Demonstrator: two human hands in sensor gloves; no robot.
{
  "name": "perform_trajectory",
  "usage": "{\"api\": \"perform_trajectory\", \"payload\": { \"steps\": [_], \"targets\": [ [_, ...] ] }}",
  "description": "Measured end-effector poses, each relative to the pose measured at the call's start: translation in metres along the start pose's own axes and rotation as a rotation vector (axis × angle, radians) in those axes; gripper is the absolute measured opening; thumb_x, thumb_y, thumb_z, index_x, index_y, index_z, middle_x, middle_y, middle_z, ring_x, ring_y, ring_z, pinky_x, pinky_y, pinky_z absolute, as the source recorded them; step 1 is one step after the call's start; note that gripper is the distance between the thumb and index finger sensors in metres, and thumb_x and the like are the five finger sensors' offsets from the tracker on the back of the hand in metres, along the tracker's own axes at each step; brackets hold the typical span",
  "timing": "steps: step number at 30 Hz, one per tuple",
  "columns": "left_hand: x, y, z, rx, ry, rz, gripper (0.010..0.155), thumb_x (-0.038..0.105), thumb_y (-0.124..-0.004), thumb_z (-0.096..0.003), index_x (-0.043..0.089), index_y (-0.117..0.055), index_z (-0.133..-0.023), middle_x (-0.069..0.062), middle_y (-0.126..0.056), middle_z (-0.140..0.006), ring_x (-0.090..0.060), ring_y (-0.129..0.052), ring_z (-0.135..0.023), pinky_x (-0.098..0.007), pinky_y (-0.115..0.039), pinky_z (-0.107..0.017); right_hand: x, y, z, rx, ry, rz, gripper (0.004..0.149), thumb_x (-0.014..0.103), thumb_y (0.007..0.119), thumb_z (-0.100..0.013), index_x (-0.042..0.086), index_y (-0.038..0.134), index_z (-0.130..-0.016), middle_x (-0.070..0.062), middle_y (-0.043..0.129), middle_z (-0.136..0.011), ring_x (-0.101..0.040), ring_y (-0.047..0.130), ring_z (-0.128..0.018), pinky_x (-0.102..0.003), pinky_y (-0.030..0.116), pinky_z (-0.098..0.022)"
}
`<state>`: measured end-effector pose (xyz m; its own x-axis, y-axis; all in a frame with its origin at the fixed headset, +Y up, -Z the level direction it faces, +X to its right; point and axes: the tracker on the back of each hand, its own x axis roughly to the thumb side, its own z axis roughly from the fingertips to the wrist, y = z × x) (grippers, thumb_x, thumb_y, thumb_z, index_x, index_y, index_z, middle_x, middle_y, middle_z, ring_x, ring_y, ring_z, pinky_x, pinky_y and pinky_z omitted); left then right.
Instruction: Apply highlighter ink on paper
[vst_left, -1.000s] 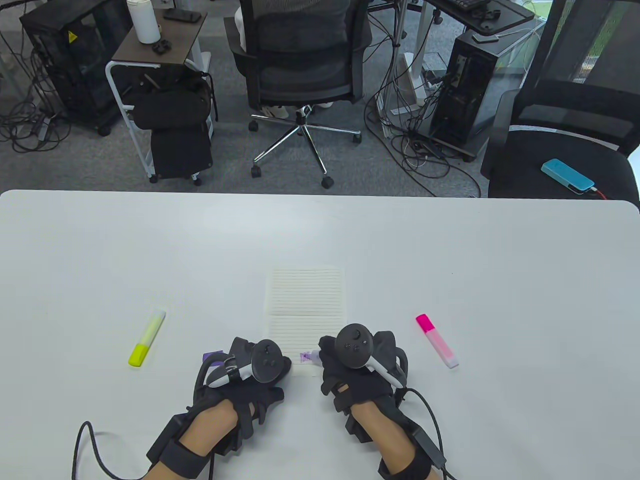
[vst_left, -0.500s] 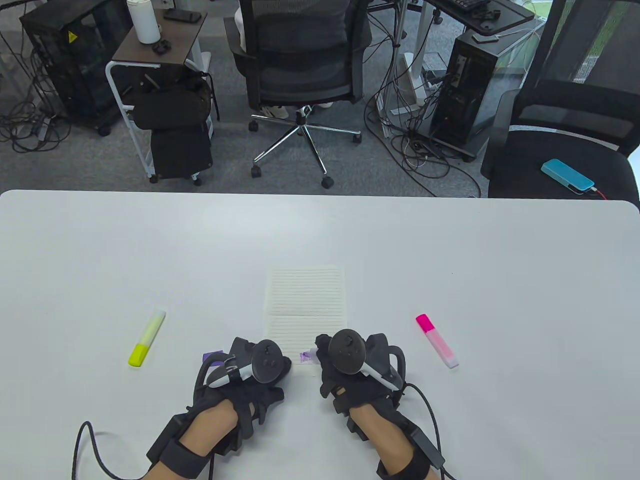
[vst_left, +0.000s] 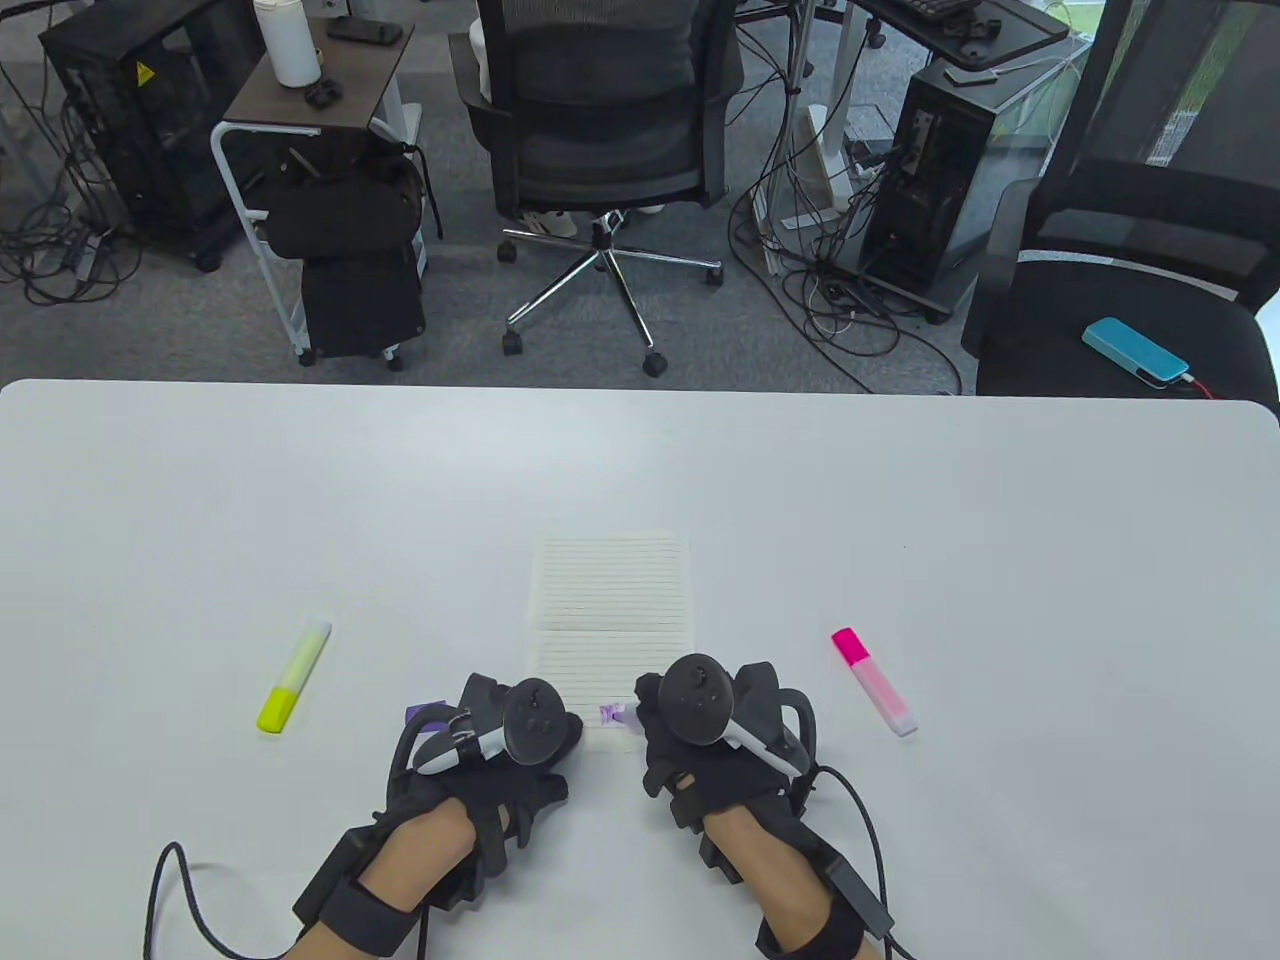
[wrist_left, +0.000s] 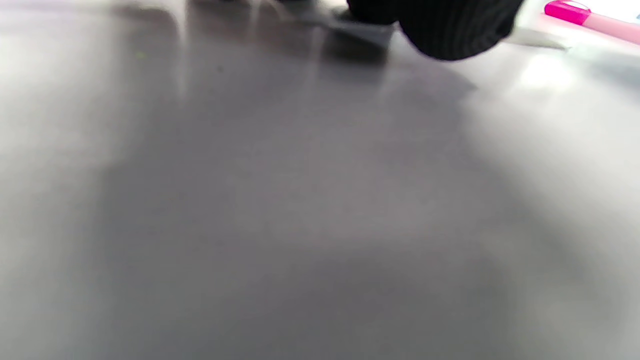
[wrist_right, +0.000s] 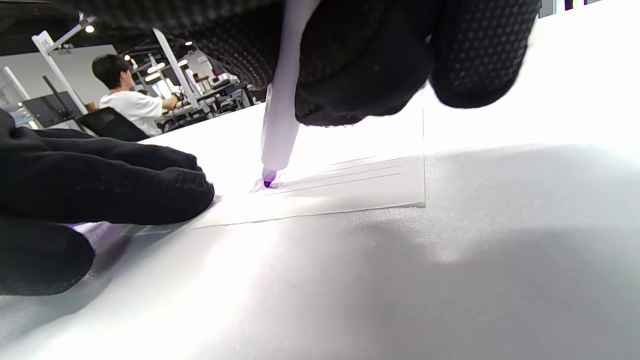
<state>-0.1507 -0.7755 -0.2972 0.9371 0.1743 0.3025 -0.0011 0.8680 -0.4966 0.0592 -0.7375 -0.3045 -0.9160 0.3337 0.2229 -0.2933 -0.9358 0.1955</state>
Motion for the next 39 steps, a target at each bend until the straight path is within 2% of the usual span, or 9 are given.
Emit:
{"api": "perform_trajectory", "payload": {
  "steps": [1, 6, 11, 16, 21, 26, 30, 36, 39],
  "targets": [
    [0.0000, 0.0000, 0.0000, 0.000, 0.000, 0.001, 0.068, 0.051, -0.071, -0.0428, 0.038, -0.045, -0.104, 0.001, -0.030, -0.114, -0.040, -0.031, -0.106, -0.065, -0.033, -0.074, -0.0011, 0.0019, -0.0014, -0.034, -0.002, 0.019, 0.039, 0.033, 0.074, -0.063, 0.019, 0.074, -0.100, -0.015, 0.092, -0.075, -0.026, 0.094, -0.042, -0.054, 0.078, -0.053],
    [-0.0001, 0.0002, 0.0001, -0.001, 0.000, 0.003, 0.068, 0.051, -0.071, -0.0429, 0.038, -0.045, -0.104, 0.001, -0.030, -0.114, -0.040, -0.031, -0.106, -0.065, -0.032, -0.074, 0.0012, -0.0028, 0.0009, 0.035, 0.003, 0.005, 0.039, 0.032, 0.075, -0.063, 0.018, 0.076, -0.099, -0.015, 0.093, -0.073, -0.027, 0.094, -0.040, -0.054, 0.078, -0.052],
    [0.0002, 0.0002, 0.0000, -0.001, 0.000, 0.001, 0.068, 0.051, -0.071, -0.0428, 0.038, -0.045, -0.104, 0.001, -0.030, -0.114, -0.040, -0.031, -0.106, -0.065, -0.032, -0.074, 0.0010, 0.0028, -0.0018, -0.040, -0.004, 0.031, 0.040, 0.033, 0.074, -0.063, 0.019, 0.074, -0.101, -0.015, 0.092, -0.075, -0.026, 0.094, -0.042, -0.054, 0.078, -0.053],
    [0.0000, 0.0003, -0.0001, -0.002, 0.000, 0.002, 0.068, 0.051, -0.071, -0.0429, 0.038, -0.045, -0.104, 0.001, -0.030, -0.114, -0.040, -0.031, -0.106, -0.065, -0.032, -0.073, 0.0026, -0.0041, 0.0023, 0.035, 0.009, 0.022, 0.039, 0.032, 0.076, -0.062, 0.018, 0.076, -0.099, -0.015, 0.093, -0.073, -0.027, 0.094, -0.040, -0.054, 0.078, -0.052],
    [0.0002, 0.0003, 0.0001, -0.001, 0.001, 0.001, 0.068, 0.051, -0.071, -0.0428, 0.038, -0.045, -0.104, 0.001, -0.030, -0.114, -0.040, -0.031, -0.106, -0.065, -0.032, -0.074, 0.0012, 0.0012, -0.0008, -0.033, 0.004, 0.031, 0.039, 0.033, 0.074, -0.063, 0.019, 0.075, -0.100, -0.015, 0.092, -0.075, -0.027, 0.094, -0.041, -0.054, 0.078, -0.053],
    [0.0001, 0.0005, 0.0000, -0.002, 0.000, 0.002, 0.068, 0.051, -0.071, -0.0428, 0.038, -0.045, -0.104, 0.001, -0.030, -0.114, -0.040, -0.031, -0.106, -0.065, -0.032, -0.074, 0.0015, -0.0054, 0.0025, 0.042, 0.020, 0.026, 0.039, 0.032, 0.076, -0.062, 0.018, 0.076, -0.099, -0.015, 0.093, -0.073, -0.027, 0.094, -0.040, -0.055, 0.078, -0.052],
    [0.0003, 0.0006, 0.0002, -0.002, 0.001, 0.001, 0.068, 0.051, -0.071, -0.0427, 0.038, -0.045, -0.104, 0.001, -0.030, -0.114, -0.040, -0.031, -0.106, -0.065, -0.032, -0.074, 0.0006, -0.0008, 0.0003, -0.028, 0.011, 0.035, 0.039, 0.033, 0.074, -0.063, 0.019, 0.075, -0.100, -0.015, 0.092, -0.074, -0.027, 0.094, -0.041, -0.054, 0.078, -0.053],
    [0.0002, 0.0006, 0.0000, -0.003, 0.000, 0.003, 0.068, 0.051, -0.071, -0.0428, 0.038, -0.045, -0.104, 0.001, -0.030, -0.114, -0.040, -0.031, -0.106, -0.065, -0.032, -0.074, 0.0013, -0.0064, 0.0030, 0.043, 0.025, 0.023, 0.039, 0.032, 0.076, -0.062, 0.018, 0.076, -0.098, -0.015, 0.093, -0.073, -0.027, 0.094, -0.040, -0.055, 0.078, -0.052],
    [0.0003, 0.0007, 0.0001, -0.003, 0.000, 0.001, 0.068, 0.051, -0.071, -0.0428, 0.038, -0.045, -0.104, 0.001, -0.030, -0.114, -0.040, -0.031, -0.106, -0.065, -0.032, -0.074, 0.0013, -0.0045, 0.0021, 0.009, 0.023, 0.030, 0.039, 0.032, 0.075, -0.063, 0.018, 0.076, -0.099, -0.015, 0.093, -0.074, -0.027, 0.094, -0.041, -0.055, 0.078, -0.053]
  ]
}}
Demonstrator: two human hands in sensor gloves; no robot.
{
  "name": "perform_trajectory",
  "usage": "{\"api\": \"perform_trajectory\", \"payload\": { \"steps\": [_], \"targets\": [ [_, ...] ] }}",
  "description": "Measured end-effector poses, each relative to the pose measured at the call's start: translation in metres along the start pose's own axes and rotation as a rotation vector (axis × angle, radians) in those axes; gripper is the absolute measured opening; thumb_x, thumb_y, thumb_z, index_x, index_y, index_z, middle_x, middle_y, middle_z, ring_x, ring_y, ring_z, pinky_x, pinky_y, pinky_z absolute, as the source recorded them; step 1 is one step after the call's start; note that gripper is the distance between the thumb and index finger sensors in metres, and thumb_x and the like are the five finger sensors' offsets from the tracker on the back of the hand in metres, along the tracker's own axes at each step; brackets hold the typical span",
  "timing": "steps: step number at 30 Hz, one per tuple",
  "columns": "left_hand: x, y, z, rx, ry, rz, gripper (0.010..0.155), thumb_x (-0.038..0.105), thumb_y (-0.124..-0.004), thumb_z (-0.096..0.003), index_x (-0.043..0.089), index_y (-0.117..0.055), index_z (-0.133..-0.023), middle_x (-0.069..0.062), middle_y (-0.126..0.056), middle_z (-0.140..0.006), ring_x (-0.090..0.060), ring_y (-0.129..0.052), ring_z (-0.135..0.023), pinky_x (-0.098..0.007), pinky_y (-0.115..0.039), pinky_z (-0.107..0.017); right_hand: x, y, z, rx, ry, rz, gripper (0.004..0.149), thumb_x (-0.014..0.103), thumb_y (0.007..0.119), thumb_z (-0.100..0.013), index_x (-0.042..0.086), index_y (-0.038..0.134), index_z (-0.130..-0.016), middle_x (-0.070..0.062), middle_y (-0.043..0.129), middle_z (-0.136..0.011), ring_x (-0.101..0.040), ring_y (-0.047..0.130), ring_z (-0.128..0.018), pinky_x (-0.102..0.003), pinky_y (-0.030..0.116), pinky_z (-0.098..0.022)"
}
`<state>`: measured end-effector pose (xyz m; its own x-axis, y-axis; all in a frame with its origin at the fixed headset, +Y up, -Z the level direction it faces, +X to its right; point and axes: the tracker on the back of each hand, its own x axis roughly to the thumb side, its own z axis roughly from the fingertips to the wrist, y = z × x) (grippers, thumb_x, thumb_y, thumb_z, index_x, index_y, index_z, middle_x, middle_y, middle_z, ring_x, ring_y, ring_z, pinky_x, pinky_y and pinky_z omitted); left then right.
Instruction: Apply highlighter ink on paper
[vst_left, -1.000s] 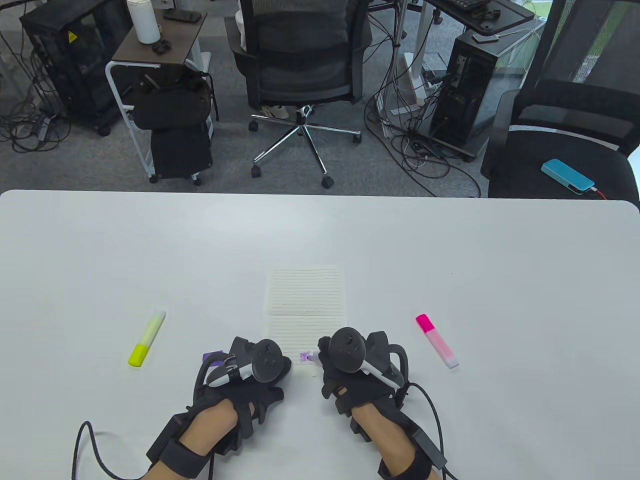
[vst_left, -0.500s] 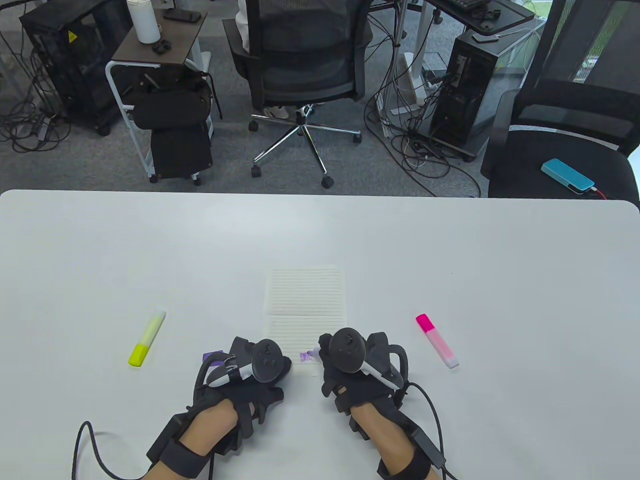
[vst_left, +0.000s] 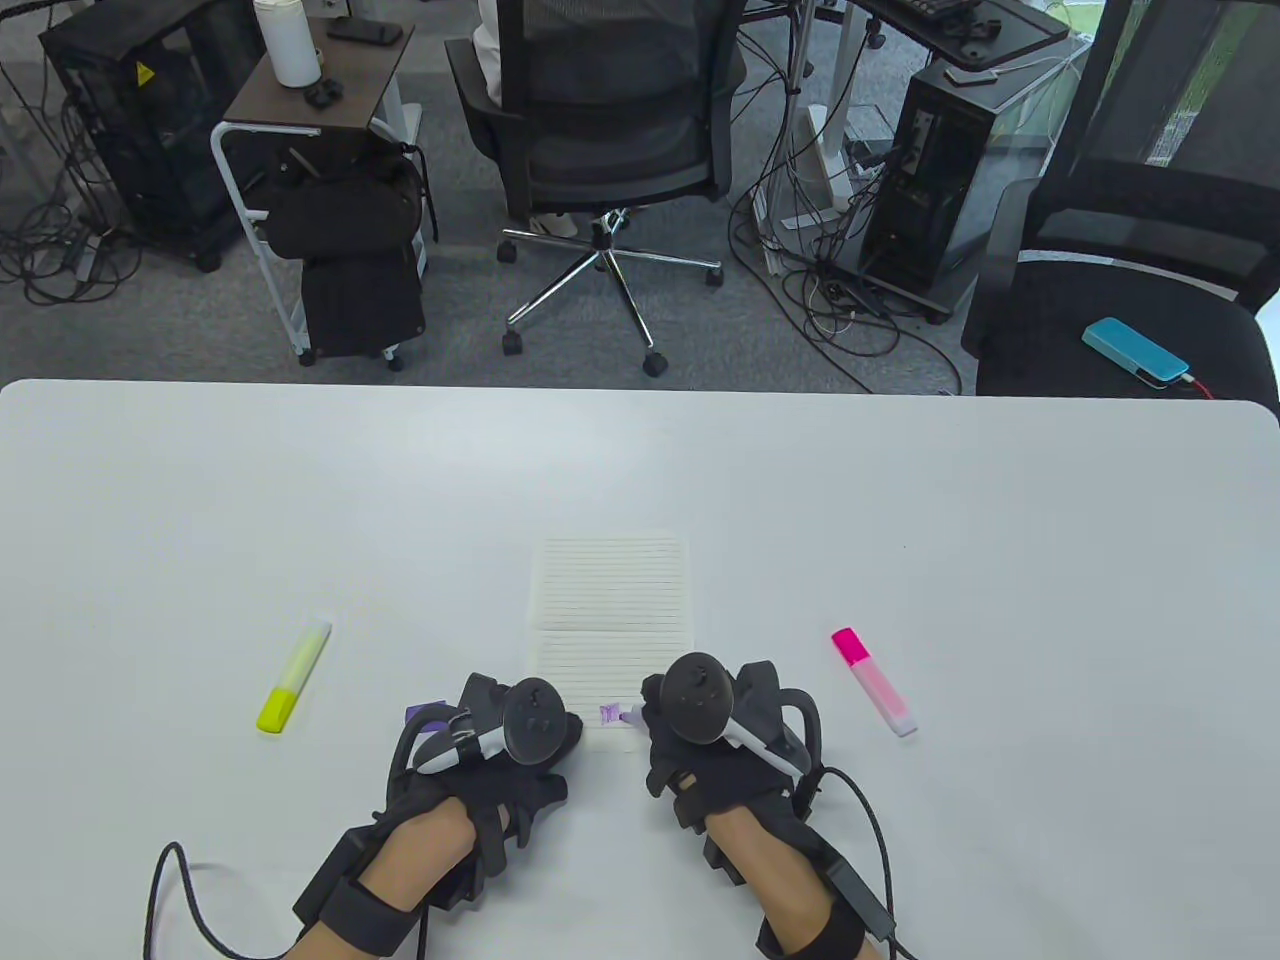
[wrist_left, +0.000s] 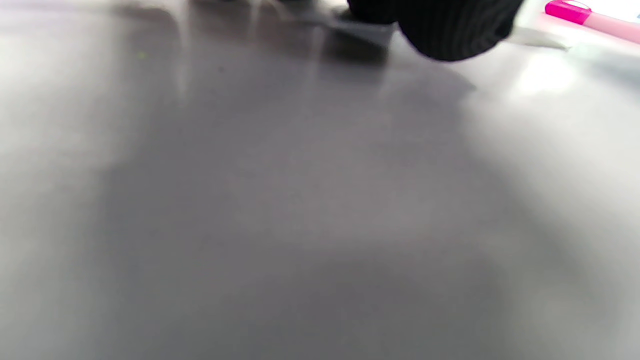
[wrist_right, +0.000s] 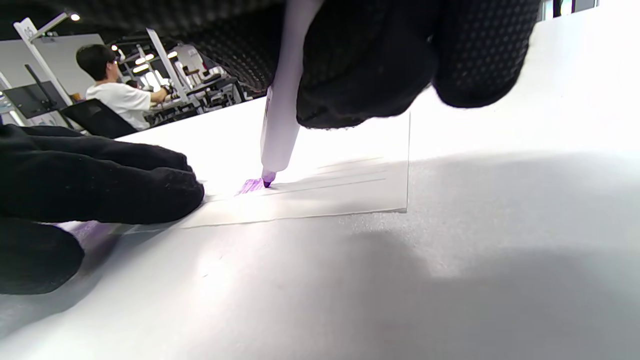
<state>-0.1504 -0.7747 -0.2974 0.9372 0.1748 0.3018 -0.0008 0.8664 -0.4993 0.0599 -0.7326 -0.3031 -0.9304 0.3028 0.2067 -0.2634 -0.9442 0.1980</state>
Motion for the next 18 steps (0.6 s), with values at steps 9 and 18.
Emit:
{"api": "perform_trajectory", "payload": {
  "steps": [9, 18],
  "targets": [
    [-0.0001, 0.0000, 0.0001, -0.001, 0.000, 0.001, 0.068, 0.051, -0.071, -0.0428, 0.038, -0.045, -0.104, 0.001, -0.030, -0.114, -0.040, -0.031, -0.106, -0.065, -0.032, -0.074, 0.0003, -0.0022, 0.0016, 0.006, 0.000, 0.002, 0.039, 0.032, 0.076, -0.062, 0.018, 0.077, -0.098, -0.015, 0.093, -0.074, -0.028, 0.094, -0.041, -0.055, 0.078, -0.053],
    [-0.0001, 0.0001, 0.0003, -0.001, 0.000, 0.001, 0.068, 0.051, -0.071, -0.0428, 0.038, -0.045, -0.104, 0.001, -0.030, -0.114, -0.040, -0.031, -0.106, -0.065, -0.032, -0.074, 0.0022, -0.0027, 0.0025, 0.017, 0.004, 0.008, 0.038, 0.031, 0.076, -0.062, 0.018, 0.077, -0.098, -0.016, 0.093, -0.074, -0.028, 0.094, -0.041, -0.055, 0.078, -0.053]
  ]
}}
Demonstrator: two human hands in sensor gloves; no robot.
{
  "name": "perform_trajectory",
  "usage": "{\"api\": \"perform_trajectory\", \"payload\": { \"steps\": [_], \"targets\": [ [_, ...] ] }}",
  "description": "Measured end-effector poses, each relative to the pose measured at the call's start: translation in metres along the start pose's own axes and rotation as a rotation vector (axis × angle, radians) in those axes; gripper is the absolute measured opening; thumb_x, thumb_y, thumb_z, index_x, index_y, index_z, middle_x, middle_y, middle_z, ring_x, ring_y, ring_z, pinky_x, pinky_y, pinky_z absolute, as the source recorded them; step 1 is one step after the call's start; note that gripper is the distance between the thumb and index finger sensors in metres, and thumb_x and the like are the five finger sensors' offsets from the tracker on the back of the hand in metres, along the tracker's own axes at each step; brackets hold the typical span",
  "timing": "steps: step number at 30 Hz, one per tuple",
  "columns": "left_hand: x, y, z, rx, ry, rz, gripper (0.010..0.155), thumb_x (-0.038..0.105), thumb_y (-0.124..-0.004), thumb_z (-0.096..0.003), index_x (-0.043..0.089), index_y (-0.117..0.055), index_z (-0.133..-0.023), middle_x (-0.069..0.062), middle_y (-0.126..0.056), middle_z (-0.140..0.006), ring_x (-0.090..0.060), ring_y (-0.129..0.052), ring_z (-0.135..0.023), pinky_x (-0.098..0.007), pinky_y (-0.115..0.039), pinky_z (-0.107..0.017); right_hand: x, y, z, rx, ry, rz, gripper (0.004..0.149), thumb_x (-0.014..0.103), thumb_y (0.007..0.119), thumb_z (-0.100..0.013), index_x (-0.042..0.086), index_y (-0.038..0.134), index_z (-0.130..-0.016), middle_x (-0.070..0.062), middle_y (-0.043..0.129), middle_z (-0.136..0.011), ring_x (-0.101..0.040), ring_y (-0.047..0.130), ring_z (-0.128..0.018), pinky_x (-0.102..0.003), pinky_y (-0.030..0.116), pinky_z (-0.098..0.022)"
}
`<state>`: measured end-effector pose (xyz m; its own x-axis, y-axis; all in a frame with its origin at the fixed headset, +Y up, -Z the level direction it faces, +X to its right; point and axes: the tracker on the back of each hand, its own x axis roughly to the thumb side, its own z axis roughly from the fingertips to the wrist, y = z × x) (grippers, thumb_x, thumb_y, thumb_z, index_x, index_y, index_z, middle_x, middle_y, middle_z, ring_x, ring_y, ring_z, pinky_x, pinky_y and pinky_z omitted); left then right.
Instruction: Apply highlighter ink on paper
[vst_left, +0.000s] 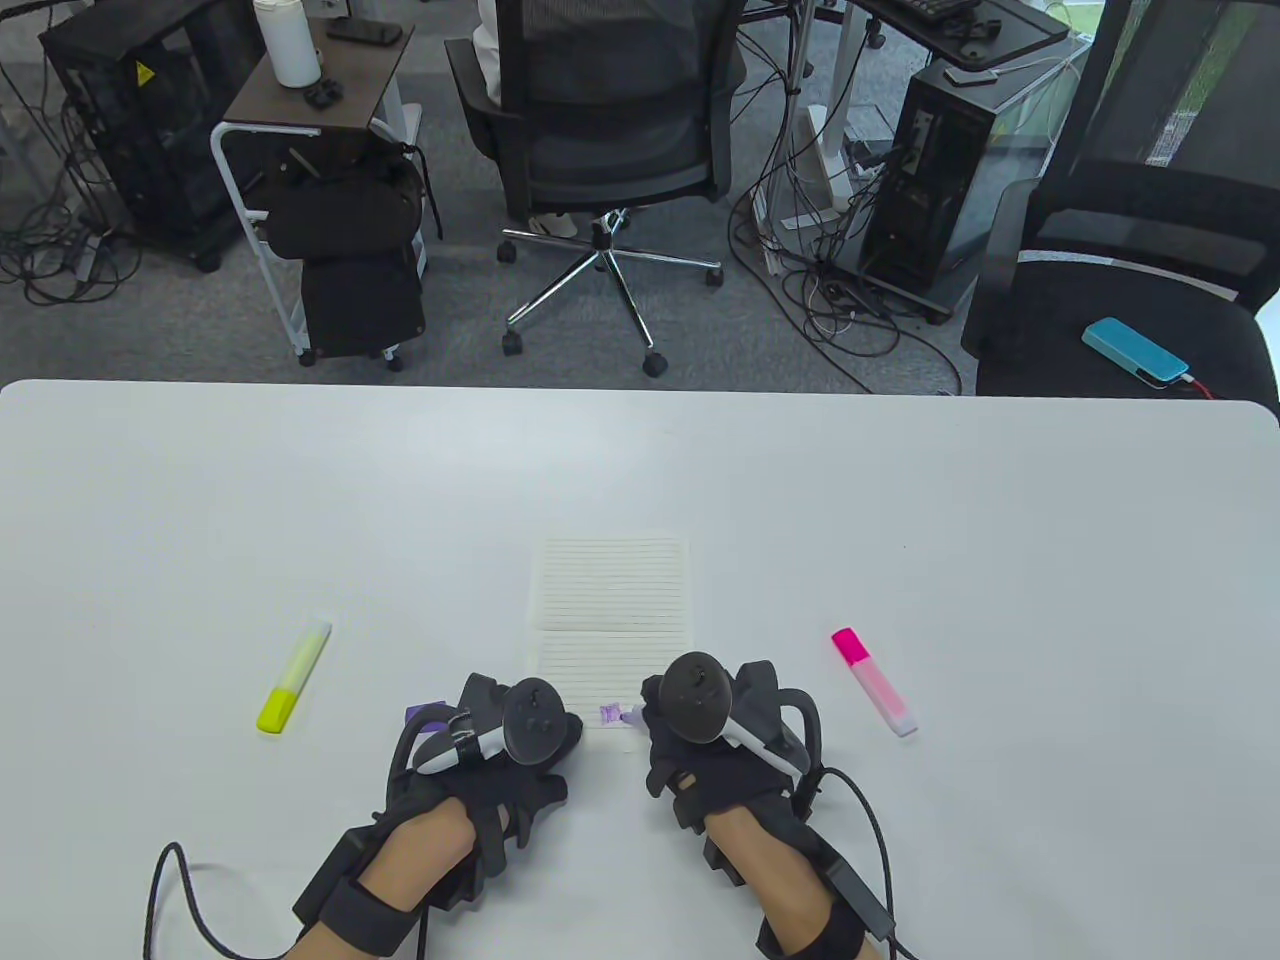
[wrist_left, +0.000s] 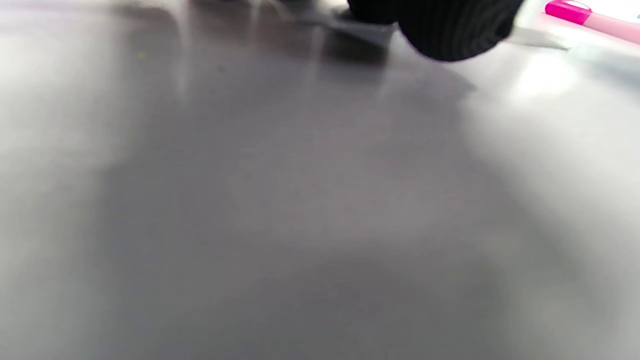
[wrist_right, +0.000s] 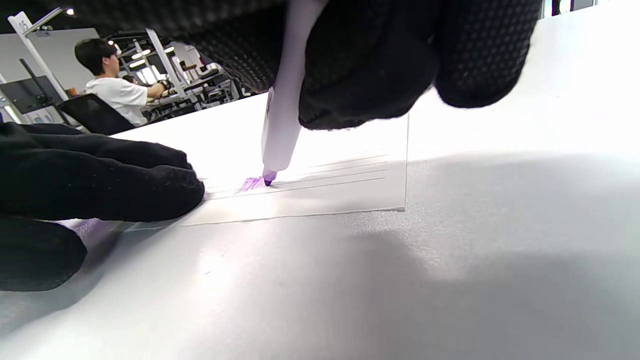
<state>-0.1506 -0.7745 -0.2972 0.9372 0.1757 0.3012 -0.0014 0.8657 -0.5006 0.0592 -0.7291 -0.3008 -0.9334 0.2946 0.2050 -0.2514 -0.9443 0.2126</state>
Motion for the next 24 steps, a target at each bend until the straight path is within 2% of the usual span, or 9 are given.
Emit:
{"api": "perform_trajectory", "payload": {
  "steps": [4, 9, 12, 20, 24],
  "targets": [
    [0.000, 0.000, 0.000, 0.002, 0.002, -0.001, 0.068, 0.050, -0.071, -0.0429, 0.038, -0.045, -0.104, 0.001, -0.030, -0.114, -0.040, -0.031, -0.106, -0.065, -0.032, -0.074, 0.004, 0.008, -0.002, -0.024, -0.048, -0.028, 0.038, 0.032, 0.075, -0.063, 0.020, 0.076, -0.099, -0.015, 0.092, -0.075, -0.028, 0.094, -0.042, -0.055, 0.077, -0.053],
    [0.000, 0.000, 0.000, 0.000, 0.001, 0.000, 0.067, 0.050, -0.071, -0.0430, 0.038, -0.045, -0.104, 0.001, -0.030, -0.114, -0.040, -0.031, -0.106, -0.065, -0.032, -0.074, 0.002, 0.005, -0.002, -0.016, -0.016, -0.014, 0.038, 0.032, 0.075, -0.063, 0.019, 0.076, -0.099, -0.015, 0.092, -0.075, -0.028, 0.094, -0.042, -0.055, 0.077, -0.053],
    [0.000, 0.000, 0.000, 0.000, 0.001, -0.002, 0.068, 0.050, -0.071, -0.0429, 0.038, -0.045, -0.104, 0.001, -0.030, -0.114, -0.040, -0.031, -0.106, -0.065, -0.032, -0.074, 0.006, 0.008, -0.002, -0.024, -0.059, -0.011, 0.039, 0.033, 0.075, -0.063, 0.020, 0.076, -0.099, -0.015, 0.092, -0.075, -0.027, 0.094, -0.042, -0.054, 0.077, -0.054],
    [0.000, 0.000, 0.000, 0.000, 0.002, -0.002, 0.068, 0.050, -0.071, -0.0429, 0.038, -0.045, -0.104, 0.001, -0.030, -0.114, -0.040, -0.031, -0.106, -0.065, -0.032, -0.074, 0.007, 0.011, -0.004, -0.049, -0.050, -0.009, 0.039, 0.033, 0.075, -0.064, 0.019, 0.075, -0.100, -0.015, 0.092, -0.076, -0.027, 0.094, -0.043, -0.054, 0.077, -0.054],
    [0.000, 0.000, 0.000, -0.001, 0.001, 0.000, 0.068, 0.050, -0.071, -0.0429, 0.038, -0.045, -0.104, 0.001, -0.030, -0.114, -0.040, -0.031, -0.106, -0.065, -0.032, -0.074, 0.009, 0.008, -0.002, 0.009, -0.043, -0.016, 0.038, 0.032, 0.076, -0.063, 0.018, 0.076, -0.099, -0.015, 0.093, -0.074, -0.028, 0.094, -0.041, -0.055, 0.078, -0.053]
  ]
}}
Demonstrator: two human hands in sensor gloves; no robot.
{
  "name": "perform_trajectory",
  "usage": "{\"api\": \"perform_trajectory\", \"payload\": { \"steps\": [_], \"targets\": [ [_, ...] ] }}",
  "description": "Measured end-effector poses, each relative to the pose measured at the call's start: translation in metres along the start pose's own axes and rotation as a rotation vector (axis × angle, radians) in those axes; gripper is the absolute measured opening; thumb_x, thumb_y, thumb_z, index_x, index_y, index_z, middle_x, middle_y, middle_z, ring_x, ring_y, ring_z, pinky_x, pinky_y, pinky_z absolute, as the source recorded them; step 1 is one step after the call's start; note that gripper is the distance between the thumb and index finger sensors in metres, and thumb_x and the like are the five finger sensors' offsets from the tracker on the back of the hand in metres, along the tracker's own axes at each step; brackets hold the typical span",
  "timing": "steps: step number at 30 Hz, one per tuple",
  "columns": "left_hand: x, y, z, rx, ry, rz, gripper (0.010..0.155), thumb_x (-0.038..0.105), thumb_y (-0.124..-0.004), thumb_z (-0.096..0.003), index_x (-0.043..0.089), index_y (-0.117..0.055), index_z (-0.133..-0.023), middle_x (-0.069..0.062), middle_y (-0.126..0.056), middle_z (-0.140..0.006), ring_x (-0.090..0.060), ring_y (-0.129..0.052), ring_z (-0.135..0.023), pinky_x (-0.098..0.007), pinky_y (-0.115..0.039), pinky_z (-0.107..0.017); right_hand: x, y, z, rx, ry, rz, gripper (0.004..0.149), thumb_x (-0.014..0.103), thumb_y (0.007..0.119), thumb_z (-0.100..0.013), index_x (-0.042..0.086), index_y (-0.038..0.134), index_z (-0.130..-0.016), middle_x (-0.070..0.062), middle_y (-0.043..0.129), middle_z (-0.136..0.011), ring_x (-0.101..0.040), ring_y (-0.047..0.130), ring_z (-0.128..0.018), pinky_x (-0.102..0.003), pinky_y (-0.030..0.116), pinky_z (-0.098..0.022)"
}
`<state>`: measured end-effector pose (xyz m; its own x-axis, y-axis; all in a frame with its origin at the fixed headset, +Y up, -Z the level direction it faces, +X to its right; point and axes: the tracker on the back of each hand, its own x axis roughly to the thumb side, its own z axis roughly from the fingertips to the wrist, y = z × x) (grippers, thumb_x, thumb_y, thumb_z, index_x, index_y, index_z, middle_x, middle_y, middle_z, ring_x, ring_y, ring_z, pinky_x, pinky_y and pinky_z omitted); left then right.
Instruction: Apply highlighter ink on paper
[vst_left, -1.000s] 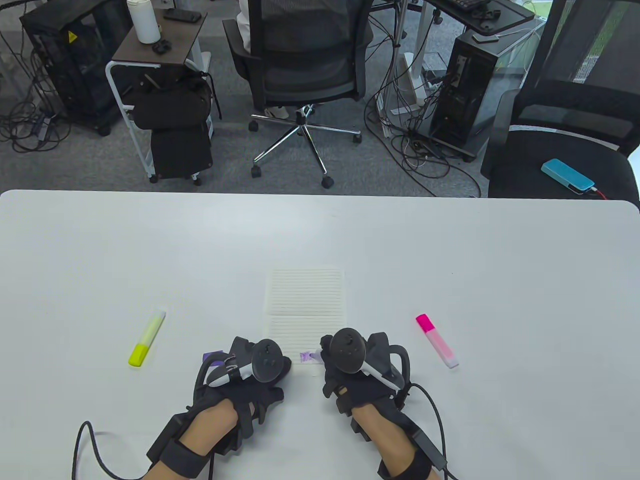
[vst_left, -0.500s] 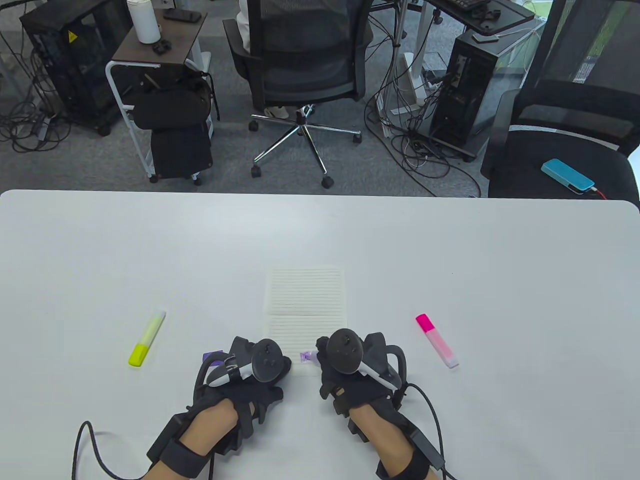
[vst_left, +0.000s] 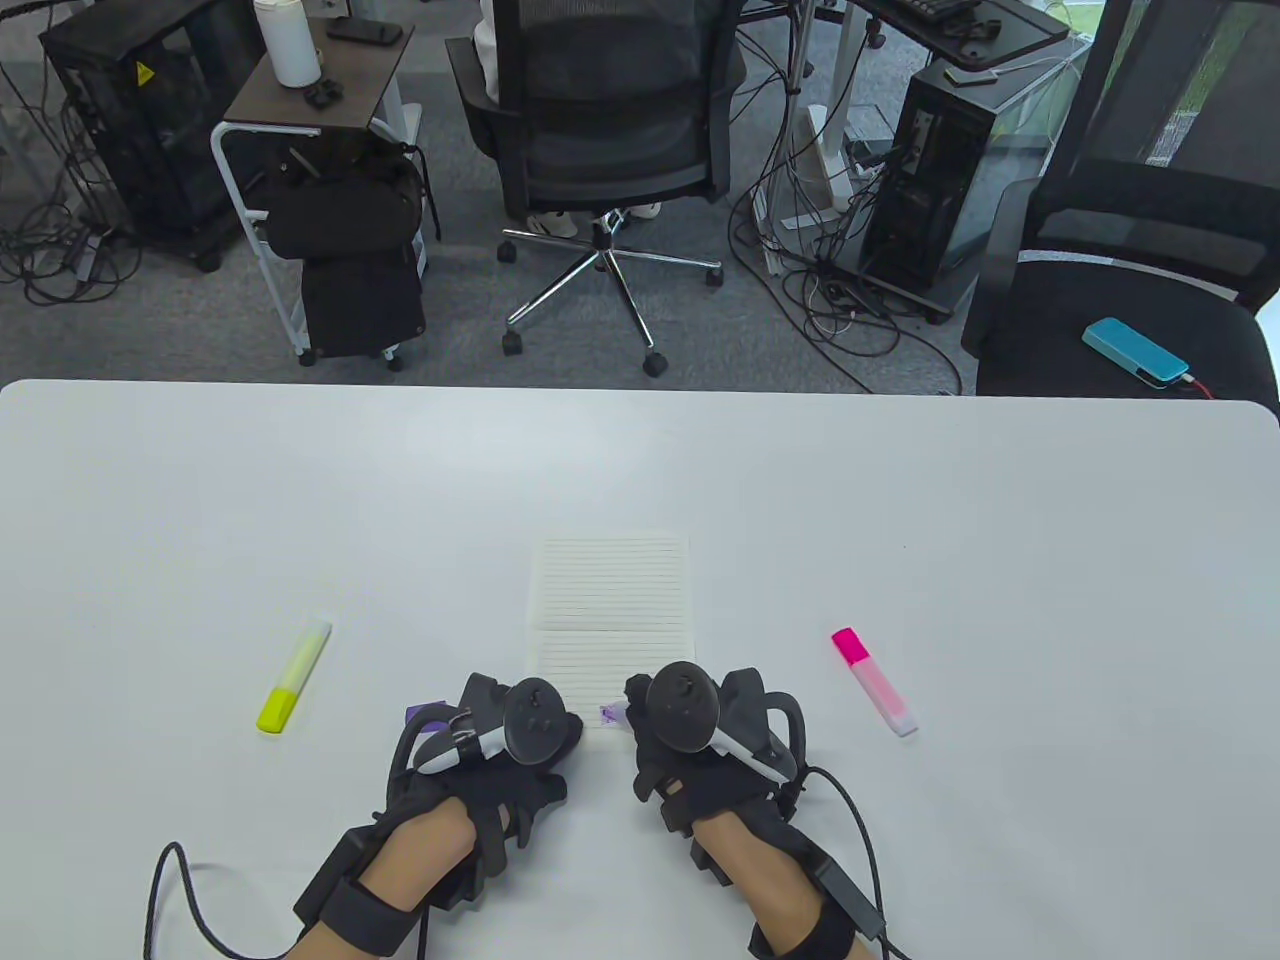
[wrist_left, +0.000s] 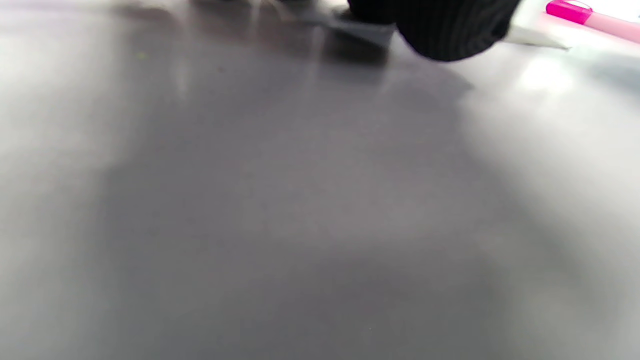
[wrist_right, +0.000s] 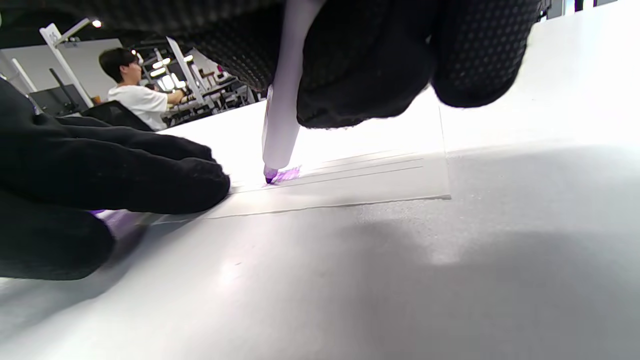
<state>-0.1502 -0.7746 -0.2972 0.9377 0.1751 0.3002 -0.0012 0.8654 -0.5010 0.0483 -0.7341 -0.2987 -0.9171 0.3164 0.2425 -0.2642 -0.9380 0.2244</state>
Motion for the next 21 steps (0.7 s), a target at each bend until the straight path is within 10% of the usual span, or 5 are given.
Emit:
{"api": "perform_trajectory", "payload": {
  "steps": [21],
  "targets": [
    [-0.0001, 0.0000, 0.0001, -0.002, 0.000, -0.002, 0.068, 0.050, -0.071, -0.0429, 0.038, -0.045, -0.104, 0.001, -0.029, -0.114, -0.040, -0.031, -0.106, -0.065, -0.032, -0.074, -0.0067, -0.0005, -0.0015, -0.010, 0.025, -0.011, 0.039, 0.032, 0.075, -0.063, 0.018, 0.075, -0.099, -0.015, 0.092, -0.075, -0.027, 0.094, -0.042, -0.054, 0.077, -0.053]
  ]
}}
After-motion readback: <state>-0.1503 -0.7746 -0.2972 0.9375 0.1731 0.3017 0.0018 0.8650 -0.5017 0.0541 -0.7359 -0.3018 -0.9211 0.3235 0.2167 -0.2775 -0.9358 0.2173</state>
